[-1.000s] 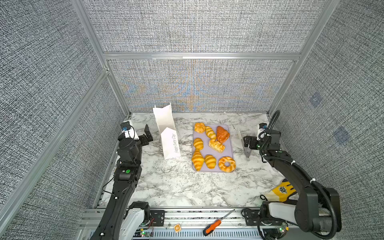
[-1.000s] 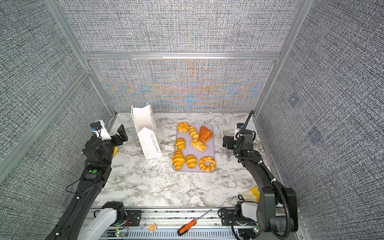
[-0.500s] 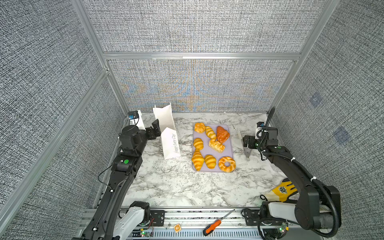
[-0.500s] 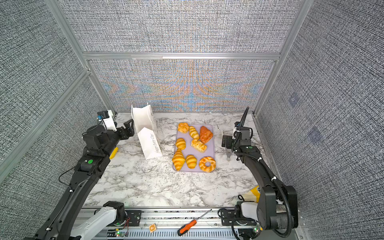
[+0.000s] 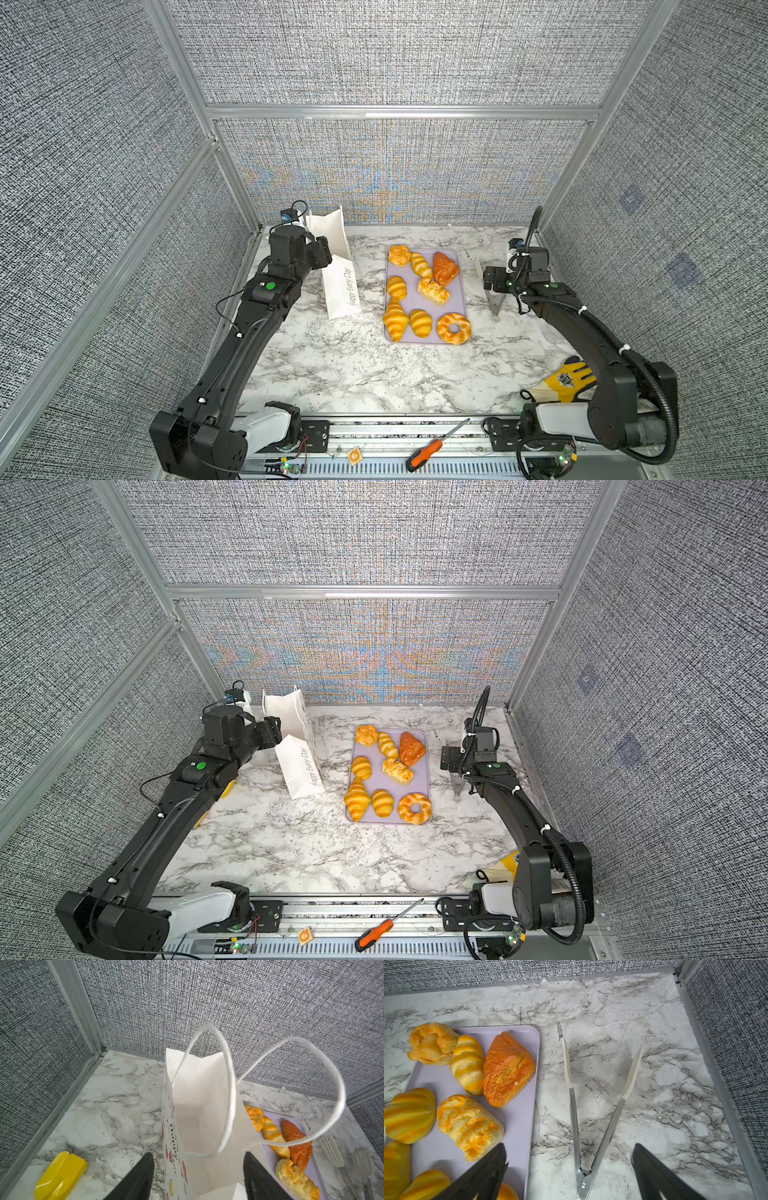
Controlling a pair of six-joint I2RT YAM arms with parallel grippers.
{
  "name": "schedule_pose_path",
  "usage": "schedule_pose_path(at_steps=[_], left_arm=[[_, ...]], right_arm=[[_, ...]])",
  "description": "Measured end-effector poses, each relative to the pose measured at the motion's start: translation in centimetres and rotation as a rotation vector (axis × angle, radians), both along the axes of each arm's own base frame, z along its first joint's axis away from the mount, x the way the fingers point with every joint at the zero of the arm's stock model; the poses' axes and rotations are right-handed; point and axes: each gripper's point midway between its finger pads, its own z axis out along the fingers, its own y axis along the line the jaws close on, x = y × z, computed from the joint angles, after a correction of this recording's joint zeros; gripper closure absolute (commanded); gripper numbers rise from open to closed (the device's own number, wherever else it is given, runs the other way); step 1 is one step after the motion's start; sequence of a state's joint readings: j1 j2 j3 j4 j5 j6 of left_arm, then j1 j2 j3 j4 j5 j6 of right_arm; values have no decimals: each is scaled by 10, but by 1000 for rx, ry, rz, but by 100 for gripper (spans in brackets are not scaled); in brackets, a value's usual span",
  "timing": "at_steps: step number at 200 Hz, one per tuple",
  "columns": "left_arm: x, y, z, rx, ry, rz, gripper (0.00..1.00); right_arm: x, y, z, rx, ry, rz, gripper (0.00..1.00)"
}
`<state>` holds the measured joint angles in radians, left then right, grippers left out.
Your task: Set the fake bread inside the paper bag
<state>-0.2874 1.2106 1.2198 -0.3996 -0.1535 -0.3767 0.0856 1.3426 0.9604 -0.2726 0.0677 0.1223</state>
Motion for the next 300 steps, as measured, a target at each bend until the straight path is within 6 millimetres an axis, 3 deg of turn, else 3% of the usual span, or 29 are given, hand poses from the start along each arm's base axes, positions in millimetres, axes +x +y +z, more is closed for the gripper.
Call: schedule_pose_path(at_steps=[104, 260, 300], left_arm=[[16, -3, -25, -5, 126, 21, 50], [24, 1, -39, 7, 201, 1, 72], [22, 3, -41, 16, 215, 3, 83]], right_arm=[[0, 0, -6, -12, 48, -1, 4], [-5, -1, -12, -20, 86, -1, 4], [-5, -2, -11, -25, 84, -5, 4]])
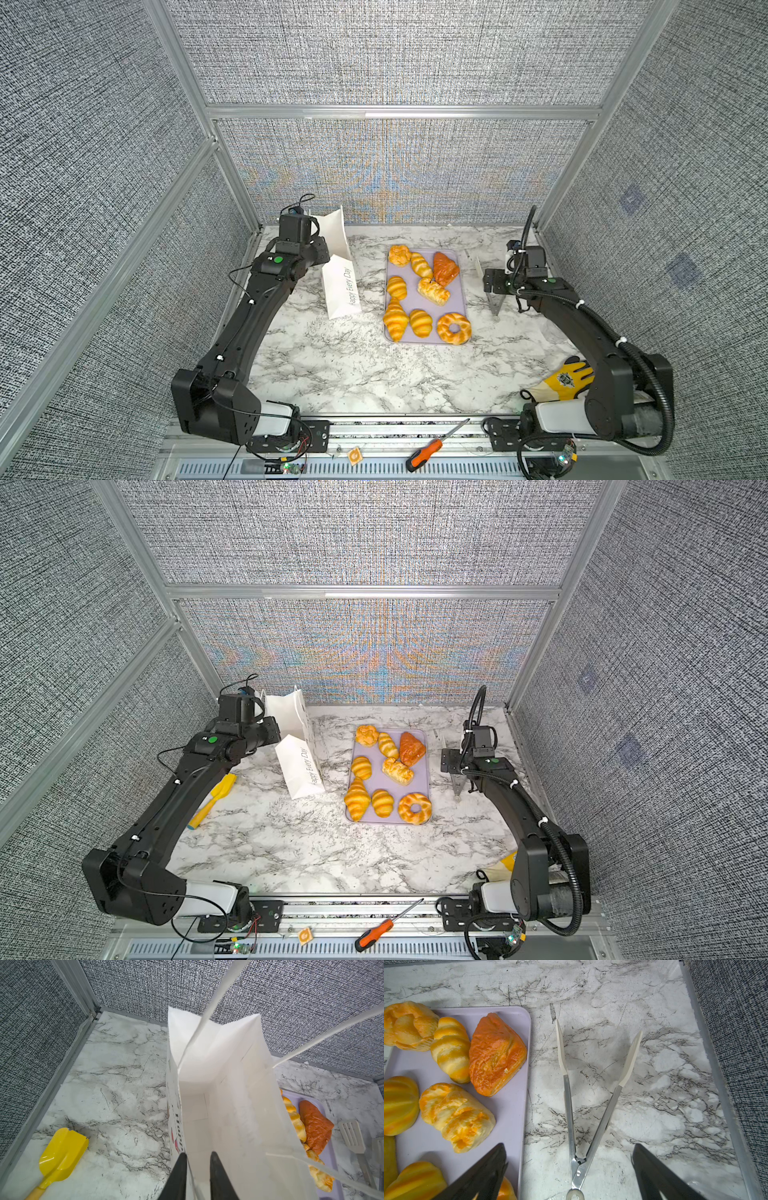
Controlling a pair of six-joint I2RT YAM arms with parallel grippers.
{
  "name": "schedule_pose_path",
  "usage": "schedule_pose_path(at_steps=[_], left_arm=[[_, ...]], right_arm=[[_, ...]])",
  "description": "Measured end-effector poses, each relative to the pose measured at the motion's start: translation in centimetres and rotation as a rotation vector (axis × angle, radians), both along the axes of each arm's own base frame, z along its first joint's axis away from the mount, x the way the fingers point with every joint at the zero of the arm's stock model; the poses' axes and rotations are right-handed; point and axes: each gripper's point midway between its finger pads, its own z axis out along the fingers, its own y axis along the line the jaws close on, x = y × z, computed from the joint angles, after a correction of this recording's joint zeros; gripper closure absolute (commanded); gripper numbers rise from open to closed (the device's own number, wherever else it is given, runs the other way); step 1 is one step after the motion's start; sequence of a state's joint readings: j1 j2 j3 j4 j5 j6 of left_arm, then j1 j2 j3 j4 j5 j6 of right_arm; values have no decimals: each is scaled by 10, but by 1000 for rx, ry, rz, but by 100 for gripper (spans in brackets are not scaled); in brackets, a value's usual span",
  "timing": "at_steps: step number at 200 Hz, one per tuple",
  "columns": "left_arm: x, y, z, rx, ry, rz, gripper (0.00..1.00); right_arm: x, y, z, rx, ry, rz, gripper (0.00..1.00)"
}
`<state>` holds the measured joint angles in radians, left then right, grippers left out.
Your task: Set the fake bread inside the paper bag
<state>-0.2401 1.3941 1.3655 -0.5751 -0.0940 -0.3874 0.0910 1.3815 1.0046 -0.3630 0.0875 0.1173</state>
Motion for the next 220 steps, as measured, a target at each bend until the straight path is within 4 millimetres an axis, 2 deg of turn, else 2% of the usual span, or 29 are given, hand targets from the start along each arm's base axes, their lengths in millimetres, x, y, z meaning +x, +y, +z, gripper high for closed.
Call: schedule_pose_path(at_steps=[59, 117, 192, 220], left_arm=[[2, -4, 0, -6, 3, -18, 100], [7, -9, 4, -25, -14, -36, 100], [30, -10, 12, -62, -74, -16, 100], [36, -11, 8, -83, -71, -17, 100]], right_arm=[[1, 0, -2, -9, 6, 8, 4], [1, 6, -7, -9, 20, 39, 4], [0, 9, -16, -16, 57, 56, 5], [0, 7, -17, -16, 70, 37, 6]])
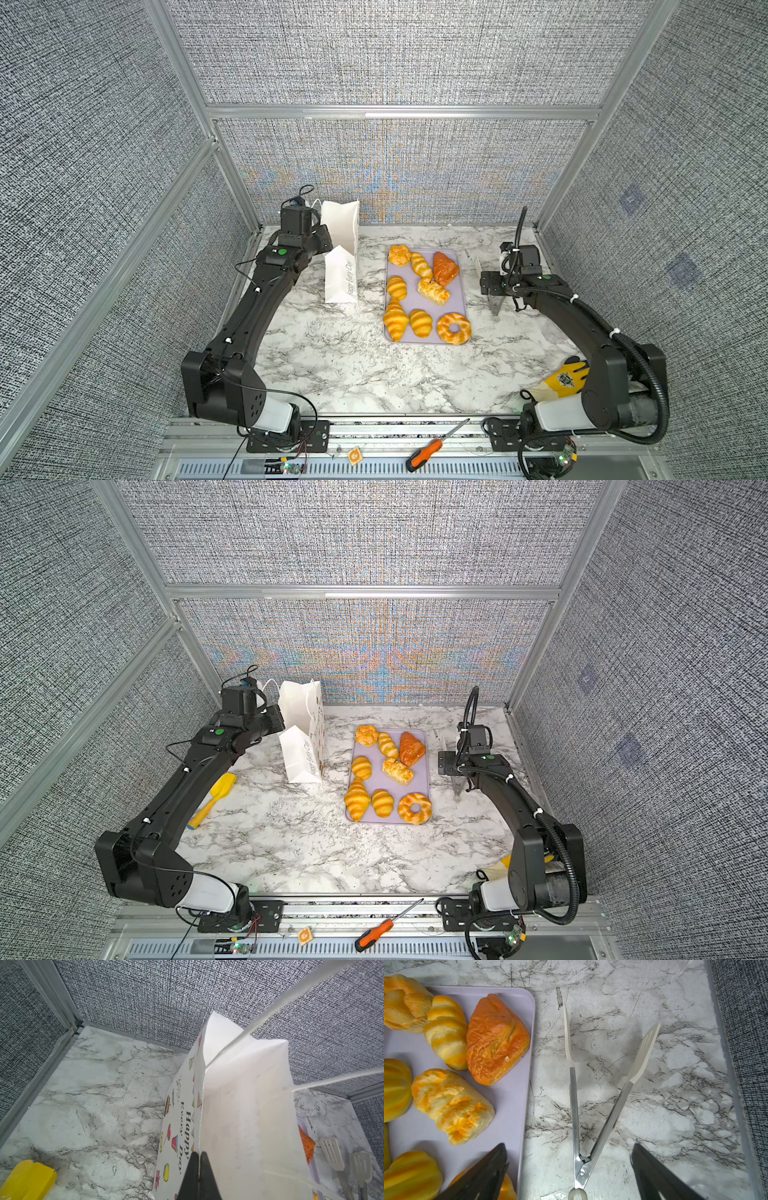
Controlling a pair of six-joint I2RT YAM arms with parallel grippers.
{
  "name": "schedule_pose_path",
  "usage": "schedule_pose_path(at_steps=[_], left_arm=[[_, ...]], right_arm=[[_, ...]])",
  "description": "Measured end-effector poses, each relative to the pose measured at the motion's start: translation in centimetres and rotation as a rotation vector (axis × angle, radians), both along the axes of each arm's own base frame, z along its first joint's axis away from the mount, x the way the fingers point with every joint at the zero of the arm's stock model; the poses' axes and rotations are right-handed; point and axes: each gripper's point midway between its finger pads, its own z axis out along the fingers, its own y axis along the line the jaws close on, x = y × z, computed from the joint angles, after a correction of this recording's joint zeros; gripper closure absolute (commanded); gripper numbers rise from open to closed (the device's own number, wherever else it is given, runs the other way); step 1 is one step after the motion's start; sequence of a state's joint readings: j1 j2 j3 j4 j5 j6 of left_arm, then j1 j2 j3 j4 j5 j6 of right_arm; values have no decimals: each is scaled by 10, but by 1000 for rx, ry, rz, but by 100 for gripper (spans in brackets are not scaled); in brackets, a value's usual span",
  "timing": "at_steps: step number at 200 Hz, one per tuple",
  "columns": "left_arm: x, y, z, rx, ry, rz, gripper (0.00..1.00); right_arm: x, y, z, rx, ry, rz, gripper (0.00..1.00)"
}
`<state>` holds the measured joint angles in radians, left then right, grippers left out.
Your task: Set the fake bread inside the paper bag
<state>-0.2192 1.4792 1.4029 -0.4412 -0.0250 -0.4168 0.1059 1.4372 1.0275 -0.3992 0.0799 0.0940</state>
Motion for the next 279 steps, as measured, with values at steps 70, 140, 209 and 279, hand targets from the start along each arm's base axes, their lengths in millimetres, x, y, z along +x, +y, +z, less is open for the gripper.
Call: schedule_pose_path(at_steps=[70, 140, 209, 279], left_arm=[[4, 3, -7, -15, 15, -2, 100], [0, 15, -8, -29, -2, 21, 70], [-14, 17, 6, -43, -39, 19, 29], [-37, 25, 29, -25, -137, 42, 15]], right_arm=[[-5, -13, -7, -33, 44, -72, 13], [-14, -43, -11, -41, 79, -190, 37], [-21, -57, -39, -28, 176, -255, 45], [-14, -61, -58, -17, 236, -290, 52]])
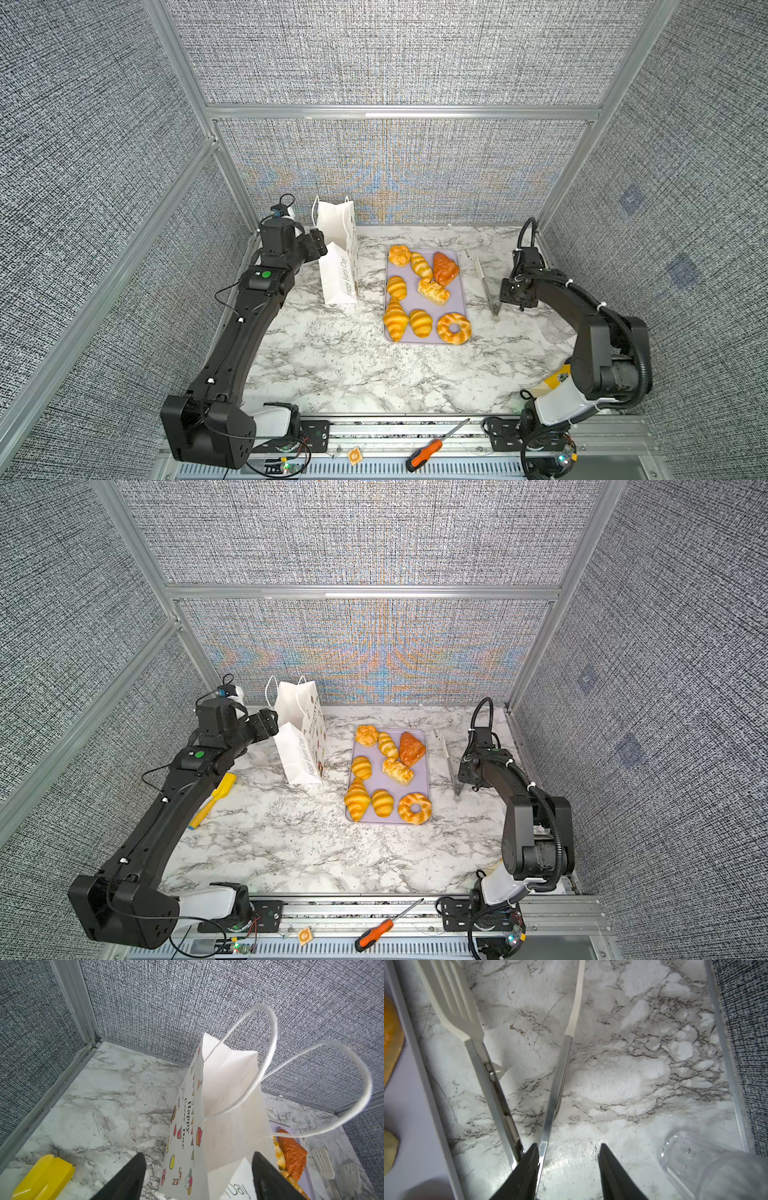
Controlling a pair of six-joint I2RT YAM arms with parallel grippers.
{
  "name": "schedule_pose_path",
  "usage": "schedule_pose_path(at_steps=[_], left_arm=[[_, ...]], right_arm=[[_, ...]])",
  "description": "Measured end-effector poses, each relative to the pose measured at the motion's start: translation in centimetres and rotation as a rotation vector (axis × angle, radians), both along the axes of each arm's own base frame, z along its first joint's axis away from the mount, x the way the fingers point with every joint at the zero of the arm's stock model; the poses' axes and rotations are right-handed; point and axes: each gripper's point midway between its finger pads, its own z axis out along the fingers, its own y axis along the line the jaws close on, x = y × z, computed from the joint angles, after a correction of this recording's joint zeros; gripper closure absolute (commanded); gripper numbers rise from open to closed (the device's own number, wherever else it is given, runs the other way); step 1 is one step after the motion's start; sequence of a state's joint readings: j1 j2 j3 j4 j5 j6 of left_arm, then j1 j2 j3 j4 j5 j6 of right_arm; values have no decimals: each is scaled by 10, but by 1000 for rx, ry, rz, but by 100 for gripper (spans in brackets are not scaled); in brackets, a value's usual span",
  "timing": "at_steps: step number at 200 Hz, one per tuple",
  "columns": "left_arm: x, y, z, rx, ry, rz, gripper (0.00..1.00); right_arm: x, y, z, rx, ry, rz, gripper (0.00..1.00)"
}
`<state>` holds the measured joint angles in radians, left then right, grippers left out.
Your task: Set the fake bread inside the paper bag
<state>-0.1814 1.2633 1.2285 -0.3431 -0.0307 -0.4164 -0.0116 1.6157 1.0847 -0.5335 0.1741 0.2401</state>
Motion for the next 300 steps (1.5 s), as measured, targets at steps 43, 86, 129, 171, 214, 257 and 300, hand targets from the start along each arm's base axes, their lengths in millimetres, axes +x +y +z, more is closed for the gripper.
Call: schedule_pose_path(at_steps=[43, 86, 129, 171, 214, 257, 300], left_arm=[[-15, -11, 12, 52, -48, -12, 13], [-26, -18, 20, 117, -101, -13, 10], [-35, -12, 31, 151, -167, 10, 6], [-42, -11, 42, 170, -235, 6, 4], [-42, -17, 48, 193, -274, -31, 4], [-41, -19, 53, 212, -299, -46, 4], [-41, -22, 59, 219, -326, -67, 4]], right_arm=[[12, -2, -10, 5, 22, -13, 53], [20, 0, -18, 28, 38, -12, 53], [24, 4, -30, 53, 62, -15, 61], [26, 5, -38, 63, 84, -21, 68], [26, 5, -41, 64, 91, -24, 85], [30, 4, -36, 60, 82, -23, 98], [32, 4, -11, 59, 33, -22, 100]])
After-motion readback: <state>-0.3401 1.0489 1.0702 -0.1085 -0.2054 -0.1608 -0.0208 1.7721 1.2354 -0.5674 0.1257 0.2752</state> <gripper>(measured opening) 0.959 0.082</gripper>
